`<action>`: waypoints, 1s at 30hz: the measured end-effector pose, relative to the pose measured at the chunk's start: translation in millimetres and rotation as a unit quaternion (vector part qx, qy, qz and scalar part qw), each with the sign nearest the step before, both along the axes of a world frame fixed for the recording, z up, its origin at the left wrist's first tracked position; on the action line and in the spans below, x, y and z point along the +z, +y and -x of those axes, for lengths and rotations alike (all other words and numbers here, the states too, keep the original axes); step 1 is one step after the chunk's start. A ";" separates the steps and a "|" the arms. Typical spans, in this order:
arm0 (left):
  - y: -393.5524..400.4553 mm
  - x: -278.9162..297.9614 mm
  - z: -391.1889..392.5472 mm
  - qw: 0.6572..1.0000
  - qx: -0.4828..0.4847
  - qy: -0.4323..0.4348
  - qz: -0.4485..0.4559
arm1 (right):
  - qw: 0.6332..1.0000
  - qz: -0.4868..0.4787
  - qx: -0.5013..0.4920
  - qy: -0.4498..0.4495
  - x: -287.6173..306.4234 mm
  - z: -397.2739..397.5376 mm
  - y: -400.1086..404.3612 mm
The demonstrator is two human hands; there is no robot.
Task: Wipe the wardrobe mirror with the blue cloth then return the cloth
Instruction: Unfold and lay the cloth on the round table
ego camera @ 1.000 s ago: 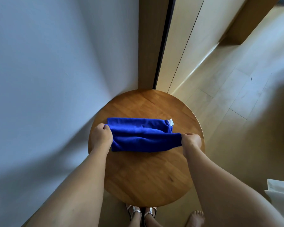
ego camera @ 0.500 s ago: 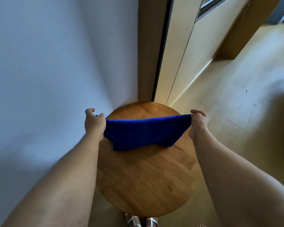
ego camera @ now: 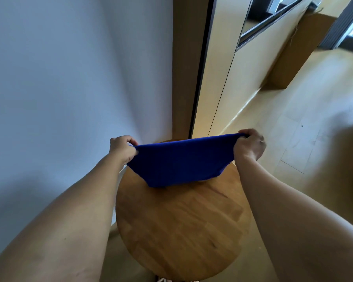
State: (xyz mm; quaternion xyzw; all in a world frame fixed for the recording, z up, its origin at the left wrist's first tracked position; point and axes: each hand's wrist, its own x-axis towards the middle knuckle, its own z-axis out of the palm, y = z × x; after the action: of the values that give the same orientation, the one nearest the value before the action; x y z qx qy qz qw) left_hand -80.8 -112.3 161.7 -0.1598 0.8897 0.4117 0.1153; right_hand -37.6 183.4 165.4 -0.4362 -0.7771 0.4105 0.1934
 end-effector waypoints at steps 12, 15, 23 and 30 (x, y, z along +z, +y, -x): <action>12.7 4.4 -2.0 0.986 -0.053 0.055 0.149 | 0.980 -0.066 0.112 -0.154 8.3 -18.6 -22.9; 39.2 7.0 -4.3 0.985 -0.095 0.062 0.132 | 0.979 0.000 0.141 -0.150 6.1 -20.7 -46.7; 80.8 9.5 -17.9 0.988 -0.136 0.022 -0.066 | 0.906 0.286 0.304 -0.066 21.0 -12.8 -102.6; 64.4 26.4 -20.7 0.948 -0.178 -0.102 -0.242 | 0.869 0.352 0.344 -0.058 36.8 -7.2 -98.6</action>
State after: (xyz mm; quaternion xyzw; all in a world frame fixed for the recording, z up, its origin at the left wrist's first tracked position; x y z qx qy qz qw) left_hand -60.1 -48.0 188.1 -0.0068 0.7606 0.5691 0.3123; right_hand -30.4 84.8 202.2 -0.2038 -0.6913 0.6716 -0.1717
